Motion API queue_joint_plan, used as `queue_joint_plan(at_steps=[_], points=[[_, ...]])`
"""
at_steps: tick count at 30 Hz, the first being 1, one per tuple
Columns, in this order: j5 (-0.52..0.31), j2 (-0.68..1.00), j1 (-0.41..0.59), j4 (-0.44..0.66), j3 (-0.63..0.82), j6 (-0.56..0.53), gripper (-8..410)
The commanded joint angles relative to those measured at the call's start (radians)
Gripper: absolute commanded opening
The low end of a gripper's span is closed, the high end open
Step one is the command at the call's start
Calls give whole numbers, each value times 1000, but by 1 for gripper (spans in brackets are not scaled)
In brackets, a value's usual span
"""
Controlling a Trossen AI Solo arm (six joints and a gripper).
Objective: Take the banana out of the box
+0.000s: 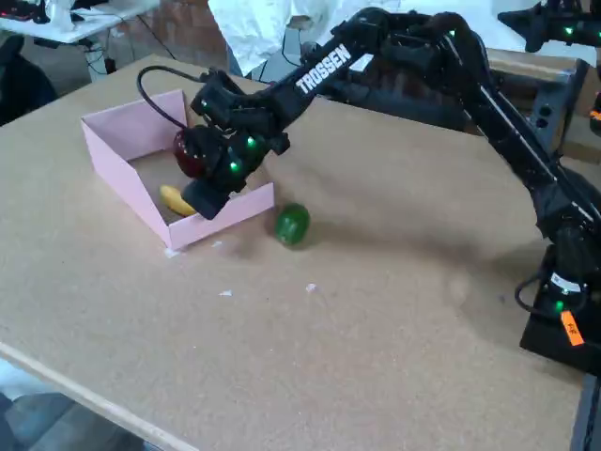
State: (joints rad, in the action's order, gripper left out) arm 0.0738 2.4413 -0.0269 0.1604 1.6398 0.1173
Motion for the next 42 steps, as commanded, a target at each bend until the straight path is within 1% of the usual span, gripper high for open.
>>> queue_joint_plan(at_steps=[1, 3, 5, 10, 13, 16, 21, 24, 27, 36, 38, 42], points=[[-35, 19, 2, 43, -11, 44, 11], [-17, 19, 2, 45, -11, 73, 29], [14, 19, 5, 42, -11, 70, 58], [22, 19, 18, 29, -11, 65, 164], [21, 29, 22, 18, -13, 53, 215], [21, 56, 23, 0, -13, 35, 238], [24, 102, 23, 0, -13, 43, 238], [24, 95, 21, -5, -13, 39, 224], [22, 71, 21, -15, -13, 32, 184], [12, -60, 19, -46, -13, 18, -3], [11, -97, 19, -62, -13, 19, 3], [-9, -197, 19, -78, -13, 42, 0]])
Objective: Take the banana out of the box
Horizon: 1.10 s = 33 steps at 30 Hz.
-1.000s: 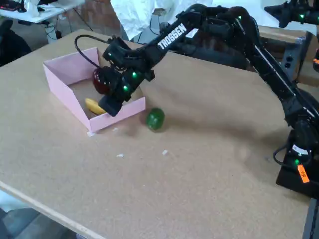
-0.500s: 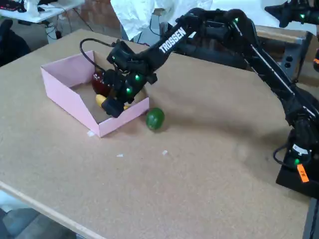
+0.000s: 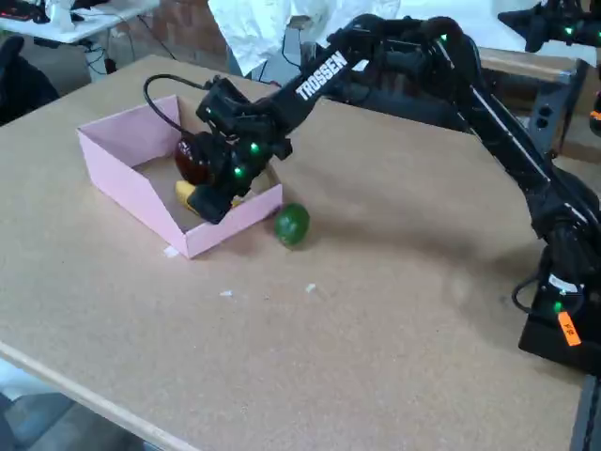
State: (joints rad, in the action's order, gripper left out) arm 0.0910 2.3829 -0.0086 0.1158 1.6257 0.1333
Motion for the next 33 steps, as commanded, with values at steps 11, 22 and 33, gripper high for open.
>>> queue_joint_plan(at_steps=[11, 22, 33], points=[[-39, -421, -2, -21, 1, 19, -1], [-37, -621, -125, 182, 1, 56, -1], [-62, -702, -413, 290, 1, 159, -1]])
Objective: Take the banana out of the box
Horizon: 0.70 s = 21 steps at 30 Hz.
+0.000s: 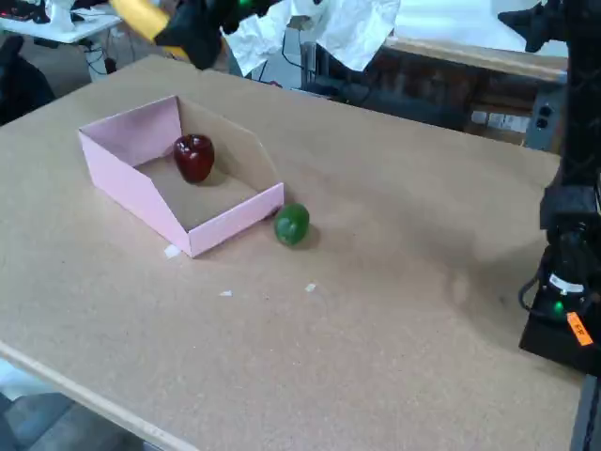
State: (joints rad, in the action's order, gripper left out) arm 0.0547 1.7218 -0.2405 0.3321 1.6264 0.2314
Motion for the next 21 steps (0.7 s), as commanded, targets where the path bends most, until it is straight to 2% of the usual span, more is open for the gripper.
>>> queue_joint_plan(at_steps=[1, 8, 12, 16, 21], points=[[-48, -41, -203, 87, 0, 61, -1], [-153, -37, -315, 219, 0, 33, -1], [-266, -37, -364, 259, -5, 21, -1], [-292, -53, -390, 242, -69, 16, -1], [-369, -110, -390, 149, -221, -57, -1]])
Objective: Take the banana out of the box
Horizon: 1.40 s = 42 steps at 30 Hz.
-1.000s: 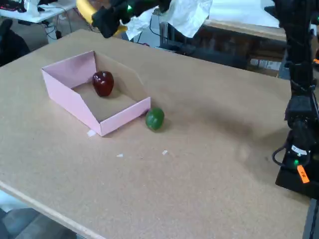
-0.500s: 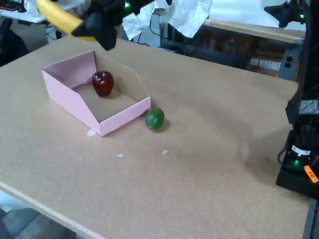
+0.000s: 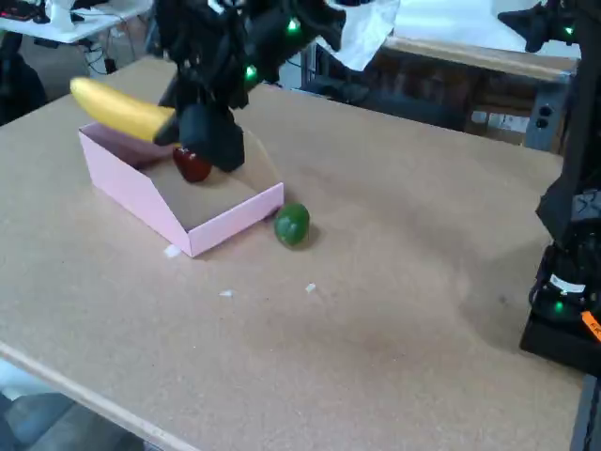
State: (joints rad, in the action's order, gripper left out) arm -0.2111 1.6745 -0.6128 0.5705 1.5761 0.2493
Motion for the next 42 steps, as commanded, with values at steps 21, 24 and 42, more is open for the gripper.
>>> queue_joint_plan(at_steps=[21, 24, 42], points=[[-151, -235, -10, -510, -925, -500, -1], [-76, -224, -11, -562, -978, -546, -1], [-55, -97, -11, -654, -1018, -617, 0]])
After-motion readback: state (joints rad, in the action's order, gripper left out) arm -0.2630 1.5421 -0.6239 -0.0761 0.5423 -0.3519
